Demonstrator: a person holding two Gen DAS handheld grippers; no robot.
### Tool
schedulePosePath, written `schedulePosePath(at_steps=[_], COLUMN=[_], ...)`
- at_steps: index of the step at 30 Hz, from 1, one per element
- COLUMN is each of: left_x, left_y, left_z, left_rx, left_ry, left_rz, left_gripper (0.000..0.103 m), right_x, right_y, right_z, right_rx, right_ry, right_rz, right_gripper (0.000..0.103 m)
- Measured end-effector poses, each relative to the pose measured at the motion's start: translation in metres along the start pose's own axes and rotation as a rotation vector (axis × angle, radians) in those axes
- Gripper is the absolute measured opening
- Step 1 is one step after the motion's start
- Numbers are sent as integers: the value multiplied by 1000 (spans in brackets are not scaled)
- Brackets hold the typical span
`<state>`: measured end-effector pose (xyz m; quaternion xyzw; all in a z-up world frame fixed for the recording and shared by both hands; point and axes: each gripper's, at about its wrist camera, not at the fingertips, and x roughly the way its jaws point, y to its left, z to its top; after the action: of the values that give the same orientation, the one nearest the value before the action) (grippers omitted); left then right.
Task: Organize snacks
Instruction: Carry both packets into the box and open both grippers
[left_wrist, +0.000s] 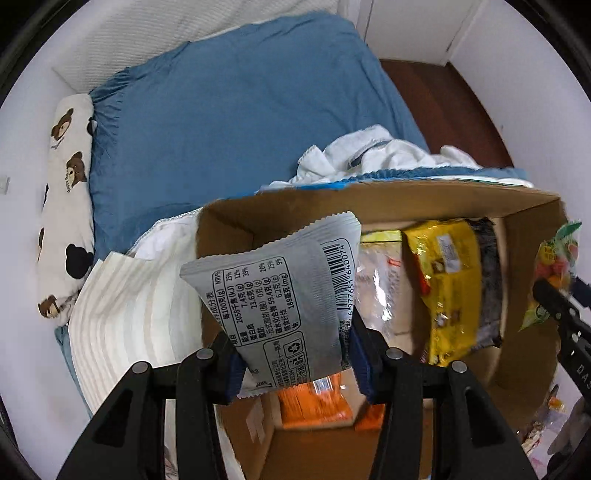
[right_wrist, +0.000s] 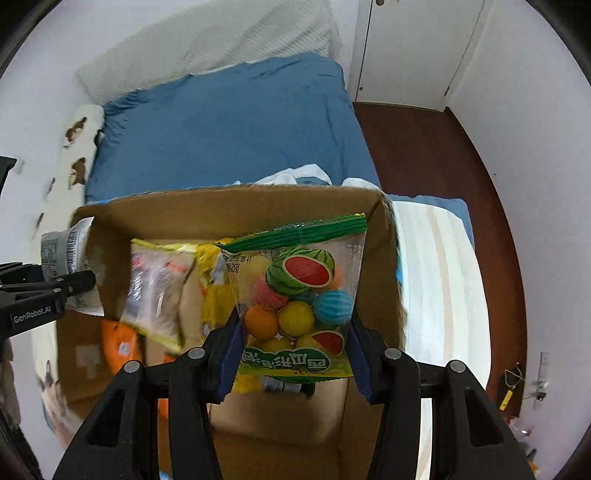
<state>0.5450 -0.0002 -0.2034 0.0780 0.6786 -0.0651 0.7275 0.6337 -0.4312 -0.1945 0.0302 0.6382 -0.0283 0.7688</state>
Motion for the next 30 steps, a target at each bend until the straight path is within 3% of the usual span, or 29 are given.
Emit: schedulePosePath(at_steps=[3, 4, 5, 8, 13, 14, 16, 17, 24, 30], left_x=[17, 19, 20, 23, 22, 20, 18, 17, -3, -21], left_y=[1, 3, 6, 12, 13, 12, 11, 10, 2, -5], left_z=[11, 13, 15, 15, 11, 10, 6, 4, -20, -51], left_rx=[-11, -20, -38, -69, -84, -90, -98, -102, -109, -112], left_ry=[52, 52, 54, 51, 18, 11, -4, -11, -85, -163], left_rz=[0, -13, -19, -69, -86, -96, -121, -127, -141, -99], left_gripper=[50, 51, 53, 65, 68, 72, 91, 93, 95, 94], right_x=[27, 31, 32, 38, 41, 42, 41, 40, 33, 16], right_y=[-2, -4, -5, -8, -7, -7, -5, -4, 1, 4], right_z=[11, 14, 16, 17, 14, 13, 9, 4, -14, -40], right_rx=[14, 27, 37, 64, 67, 67, 61, 60, 67, 65], right_ry=[59, 60, 53, 56, 55, 55, 51, 49, 32, -8], right_rz=[-7, -13, -6, 36, 54, 55, 56, 56, 70, 75], right_gripper=[62, 80, 90, 90, 95, 95, 95, 97, 98, 98])
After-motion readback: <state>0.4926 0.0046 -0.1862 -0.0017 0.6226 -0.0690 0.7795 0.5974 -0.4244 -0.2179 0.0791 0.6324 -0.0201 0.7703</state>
